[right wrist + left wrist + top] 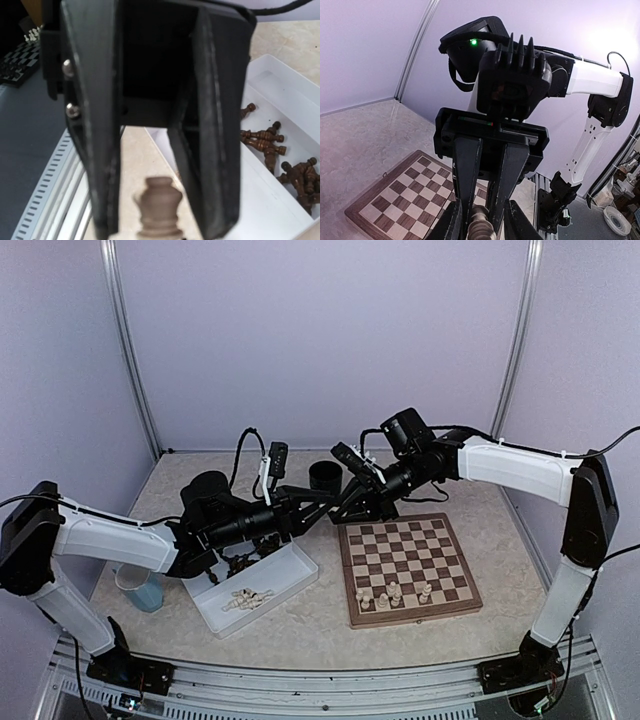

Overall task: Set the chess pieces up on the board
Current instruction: Pass from the right arm to the left, then place the queen at d1.

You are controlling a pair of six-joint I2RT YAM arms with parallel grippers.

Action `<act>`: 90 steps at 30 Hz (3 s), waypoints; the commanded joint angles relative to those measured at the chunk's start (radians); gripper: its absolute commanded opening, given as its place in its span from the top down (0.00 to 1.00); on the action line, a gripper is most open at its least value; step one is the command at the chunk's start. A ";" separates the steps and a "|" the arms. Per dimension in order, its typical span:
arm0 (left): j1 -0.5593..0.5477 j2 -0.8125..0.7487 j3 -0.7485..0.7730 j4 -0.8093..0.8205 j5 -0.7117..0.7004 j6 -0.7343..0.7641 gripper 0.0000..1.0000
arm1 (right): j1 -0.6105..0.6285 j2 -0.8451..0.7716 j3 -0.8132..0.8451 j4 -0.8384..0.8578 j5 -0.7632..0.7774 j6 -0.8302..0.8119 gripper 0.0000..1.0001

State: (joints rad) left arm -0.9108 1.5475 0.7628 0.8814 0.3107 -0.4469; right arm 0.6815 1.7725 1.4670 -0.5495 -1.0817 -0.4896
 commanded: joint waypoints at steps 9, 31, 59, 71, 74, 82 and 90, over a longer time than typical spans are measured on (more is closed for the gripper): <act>-0.005 -0.020 -0.018 0.002 0.003 -0.036 0.75 | -0.001 -0.021 0.010 -0.001 -0.011 -0.007 0.91; -0.090 0.163 0.395 -0.566 -0.026 0.205 0.95 | -0.412 -0.366 -0.415 0.074 0.315 -0.116 0.50; -0.275 0.677 1.077 -1.248 -0.043 0.556 0.94 | -0.566 -0.368 -0.545 0.277 0.473 -0.025 0.47; -0.283 0.717 1.102 -1.262 -0.054 0.546 0.93 | -0.566 -0.361 -0.540 0.261 0.450 -0.036 0.47; -0.283 0.725 1.110 -1.265 -0.053 0.548 0.92 | -0.564 -0.362 -0.541 0.261 0.448 -0.039 0.47; -0.283 0.768 1.157 -1.286 -0.055 0.551 0.91 | -0.566 -0.355 -0.539 0.249 0.441 -0.049 0.47; -0.283 0.793 1.196 -1.324 -0.039 0.548 0.92 | -0.565 -0.346 -0.535 0.240 0.438 -0.056 0.47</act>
State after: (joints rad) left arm -1.1873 2.3177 1.9217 -0.4133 0.2604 0.0917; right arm 0.1211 1.4113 0.9154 -0.2901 -0.6281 -0.5346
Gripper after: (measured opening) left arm 0.134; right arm 0.533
